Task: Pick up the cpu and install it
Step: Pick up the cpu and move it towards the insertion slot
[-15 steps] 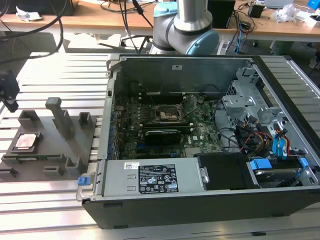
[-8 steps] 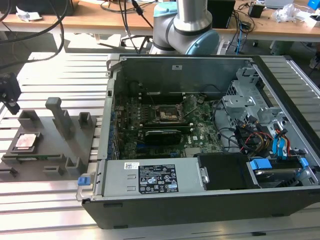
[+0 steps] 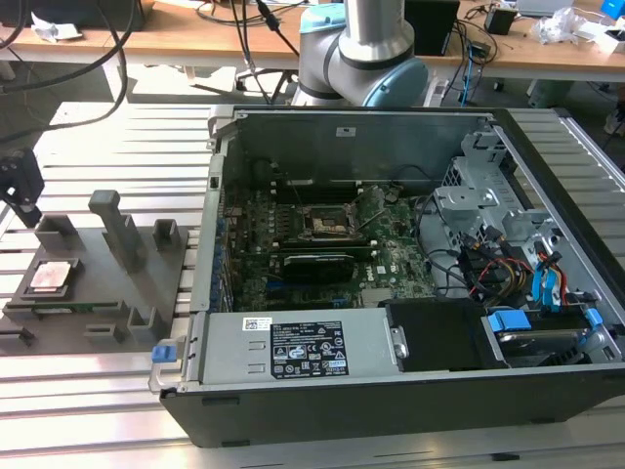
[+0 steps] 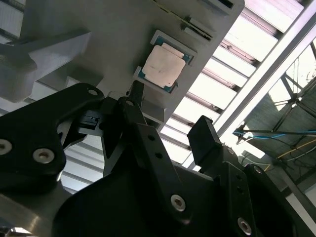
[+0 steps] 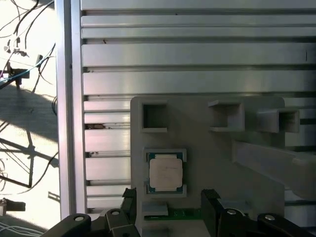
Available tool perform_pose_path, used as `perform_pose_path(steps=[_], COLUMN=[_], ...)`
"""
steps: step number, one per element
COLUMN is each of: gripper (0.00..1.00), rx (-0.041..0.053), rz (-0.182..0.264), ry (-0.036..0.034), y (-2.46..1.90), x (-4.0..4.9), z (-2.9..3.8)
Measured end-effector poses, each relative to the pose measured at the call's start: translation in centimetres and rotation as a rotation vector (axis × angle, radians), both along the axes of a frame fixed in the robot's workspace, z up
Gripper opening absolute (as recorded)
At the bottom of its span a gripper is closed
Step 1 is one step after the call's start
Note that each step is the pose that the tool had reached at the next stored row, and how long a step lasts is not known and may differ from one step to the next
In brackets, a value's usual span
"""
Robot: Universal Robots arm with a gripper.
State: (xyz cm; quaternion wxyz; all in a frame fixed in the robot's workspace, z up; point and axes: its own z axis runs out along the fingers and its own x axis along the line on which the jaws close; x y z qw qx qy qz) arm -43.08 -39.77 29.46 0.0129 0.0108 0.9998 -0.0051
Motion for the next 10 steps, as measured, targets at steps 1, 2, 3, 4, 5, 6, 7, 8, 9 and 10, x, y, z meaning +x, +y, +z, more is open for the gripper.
perform_pose_path(steps=[1, 2, 3, 4, 5, 6, 7, 8, 9, 10], gripper=[0.63, 0.63, 0.63, 0.63, 0.63, 0.63, 0.63, 0.63, 0.63, 0.63], rx=[0.0, 0.0, 0.0001, 0.0, 0.0, 0.0001, 0.0, 0.0, 0.0, 0.0], rz=[0.0, 0.0, 0.0, 0.0, 0.0, 0.0, 0.0, 0.0, 0.0, 0.0], ry=[-0.0001, 0.0, 0.0, 0.0001, 0.0, 0.0, 0.0, 0.0, -0.0001, 0.0], y=[0.0, 0.0, 0.0, 0.0, 0.0, 0.0, 0.0, 0.0, 0.0, 0.0], x=[0.0, 0.0, 0.0, 0.0, 0.0, 0.0, 0.0, 0.0, 0.0, 0.0], z=[-0.08, -0.14, -0.25, -0.3, -0.38, -0.44, -0.5, -0.6, -0.67, -0.76])
